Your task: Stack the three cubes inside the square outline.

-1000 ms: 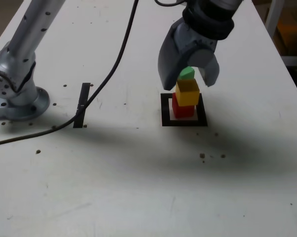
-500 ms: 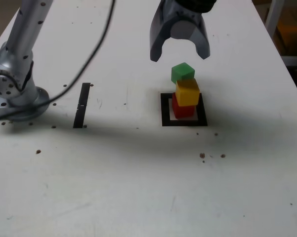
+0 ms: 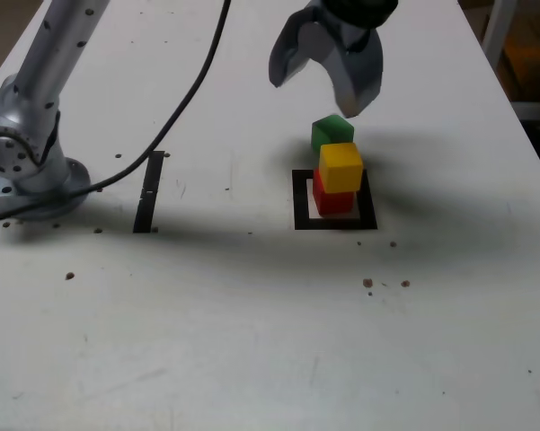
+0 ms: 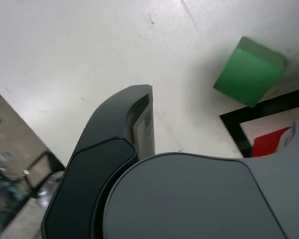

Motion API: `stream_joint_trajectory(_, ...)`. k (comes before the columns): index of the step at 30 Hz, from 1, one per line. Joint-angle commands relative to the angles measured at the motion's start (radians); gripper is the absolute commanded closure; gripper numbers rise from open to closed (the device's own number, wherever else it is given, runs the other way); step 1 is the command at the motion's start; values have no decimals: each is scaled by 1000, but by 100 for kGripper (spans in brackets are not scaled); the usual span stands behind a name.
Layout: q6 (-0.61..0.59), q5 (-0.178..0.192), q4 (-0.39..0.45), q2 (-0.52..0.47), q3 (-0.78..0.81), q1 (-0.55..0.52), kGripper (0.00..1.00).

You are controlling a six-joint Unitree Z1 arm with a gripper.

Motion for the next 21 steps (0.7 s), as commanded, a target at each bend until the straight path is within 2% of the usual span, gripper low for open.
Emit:
stream_joint_trajectory(1, 99, 0, 12, 3, 5, 1, 1)
stream_joint_trajectory(4, 108, 3, -19, 4, 24, -1, 1)
stream_joint_trajectory(9, 107, -2, -166, 3, 103, -2, 1)
stream_joint_trajectory(15, 124, 33, -242, 1, 158, -1, 1)
stream_joint_trajectory(19, 134, 88, -293, 0, 211, 0, 1)
stream_joint_trajectory(21, 135, 101, -327, -5, 235, 0, 1)
